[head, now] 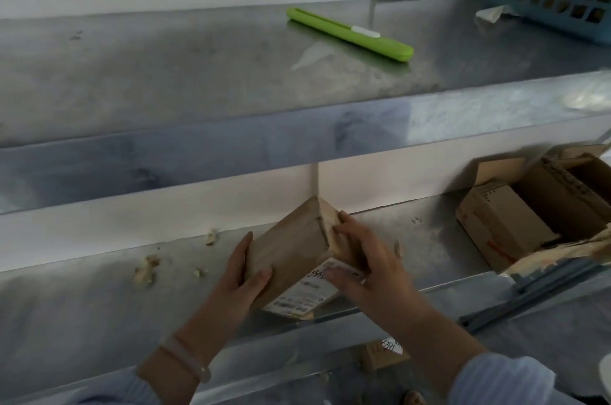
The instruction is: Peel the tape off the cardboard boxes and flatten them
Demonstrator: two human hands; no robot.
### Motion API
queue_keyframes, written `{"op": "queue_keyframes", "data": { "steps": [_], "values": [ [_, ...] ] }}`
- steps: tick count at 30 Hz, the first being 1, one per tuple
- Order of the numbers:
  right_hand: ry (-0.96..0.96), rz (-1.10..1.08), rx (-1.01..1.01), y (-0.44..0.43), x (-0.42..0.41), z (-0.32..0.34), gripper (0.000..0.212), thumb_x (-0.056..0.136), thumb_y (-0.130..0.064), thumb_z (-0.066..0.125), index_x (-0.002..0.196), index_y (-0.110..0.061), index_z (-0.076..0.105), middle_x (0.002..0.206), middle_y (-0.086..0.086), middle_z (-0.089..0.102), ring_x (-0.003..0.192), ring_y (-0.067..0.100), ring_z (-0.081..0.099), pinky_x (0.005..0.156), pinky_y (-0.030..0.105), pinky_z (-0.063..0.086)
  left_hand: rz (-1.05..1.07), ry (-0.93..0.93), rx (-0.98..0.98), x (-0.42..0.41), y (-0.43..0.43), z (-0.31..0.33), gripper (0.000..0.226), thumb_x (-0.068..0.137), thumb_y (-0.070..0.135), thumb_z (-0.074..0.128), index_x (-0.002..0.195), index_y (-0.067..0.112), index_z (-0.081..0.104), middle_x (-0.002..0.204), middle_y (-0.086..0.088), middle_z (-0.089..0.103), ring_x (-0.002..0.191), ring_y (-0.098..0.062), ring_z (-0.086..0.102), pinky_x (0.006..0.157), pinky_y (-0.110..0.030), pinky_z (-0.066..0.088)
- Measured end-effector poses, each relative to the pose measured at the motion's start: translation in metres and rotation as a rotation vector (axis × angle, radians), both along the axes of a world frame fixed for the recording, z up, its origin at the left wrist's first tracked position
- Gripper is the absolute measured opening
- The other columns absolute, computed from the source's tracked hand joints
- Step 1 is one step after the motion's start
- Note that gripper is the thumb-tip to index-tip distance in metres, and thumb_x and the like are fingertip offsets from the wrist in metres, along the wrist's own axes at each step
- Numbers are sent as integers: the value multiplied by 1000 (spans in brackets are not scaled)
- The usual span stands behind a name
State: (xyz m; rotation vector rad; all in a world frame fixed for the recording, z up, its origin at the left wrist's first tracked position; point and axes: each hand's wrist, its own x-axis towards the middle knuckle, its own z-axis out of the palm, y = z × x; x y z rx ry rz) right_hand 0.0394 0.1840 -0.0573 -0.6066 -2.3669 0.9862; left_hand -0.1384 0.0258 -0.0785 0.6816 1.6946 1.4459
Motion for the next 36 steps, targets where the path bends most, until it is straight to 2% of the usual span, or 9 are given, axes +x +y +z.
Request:
{"op": "queue_keyframes", "data": {
  "steps": [2, 4, 6, 9, 17, 24, 28, 32, 36],
  "values": [
    [20, 20, 93, -2, -3, 0, 56, 82, -59, 57, 132, -47, 36, 146, -40, 23, 128, -7, 39, 98, 13, 41, 21, 297, 36, -5, -4, 0, 56, 83, 58, 61, 131, 66, 32, 144, 16, 37, 126, -2, 46, 95, -19, 45],
    [63, 34, 163, -3, -7, -2, 56, 86, -53, 59, 137, -37, 41, 149, -29, 31, 133, -2, 38, 104, 16, 39, 24, 747, 91, -13, -5, 6, 52, 84, 53, 52, 134, 57, 39, 146, 17, 35, 134, -5, 37, 105, -25, 35],
    [99, 60, 244, -5, -12, -4, 55, 87, -48, 62, 136, -25, 50, 148, -15, 40, 138, 7, 38, 110, 19, 35, -16, 943, 154, -13, 1, 18, 46, 89, 52, 49, 134, 43, 49, 143, 16, 40, 131, -7, 40, 106, -21, 34],
    [142, 77, 361, -8, -19, -5, 49, 88, -40, 63, 132, -20, 56, 143, -7, 48, 138, 13, 40, 112, 23, 34, -30, 759, 185, -6, 10, 34, 49, 81, 67, 55, 124, 43, 51, 128, 22, 48, 122, -5, 48, 96, -15, 42],
    [167, 150, 380, -13, -26, -16, 42, 86, -40, 68, 120, -17, 61, 139, -10, 54, 136, 10, 44, 110, 26, 39, 76, 359, 152, -20, 2, 29, 39, 62, 50, 73, 97, 36, 63, 109, 10, 60, 106, -7, 60, 81, -22, 54],
    [130, 151, 370, -15, -35, -11, 32, 82, -43, 66, 106, -23, 59, 127, -8, 61, 115, 5, 57, 88, 27, 55, 27, 362, 39, -30, -5, 33, 36, 78, 31, 77, 106, 48, 61, 120, 19, 53, 109, -1, 55, 82, -23, 53],
    [124, 162, 475, -18, -38, -19, 30, 85, -42, 67, 102, -18, 68, 122, -6, 66, 115, 8, 59, 92, 30, 54, 51, 359, 0, -35, -11, 28, 38, 84, 10, 69, 100, 44, 64, 117, 17, 55, 105, 2, 58, 88, -33, 55],
    [151, 181, 480, -19, -45, -24, 28, 83, -35, 74, 100, -13, 72, 121, -2, 67, 116, 13, 61, 94, 35, 53, 98, 380, 19, -38, -16, 24, 31, 85, 11, 70, 101, 38, 68, 115, 12, 59, 103, -2, 63, 90, -33, 55],
    [156, 202, 512, -19, -49, -27, 28, 84, -34, 74, 101, -12, 72, 122, -2, 67, 119, 13, 59, 95, 35, 51, 83, 639, 19, -45, -26, 21, 25, 82, 39, 69, 105, 47, 64, 110, 22, 60, 104, 2, 60, 88, -17, 51]
  ]
}}
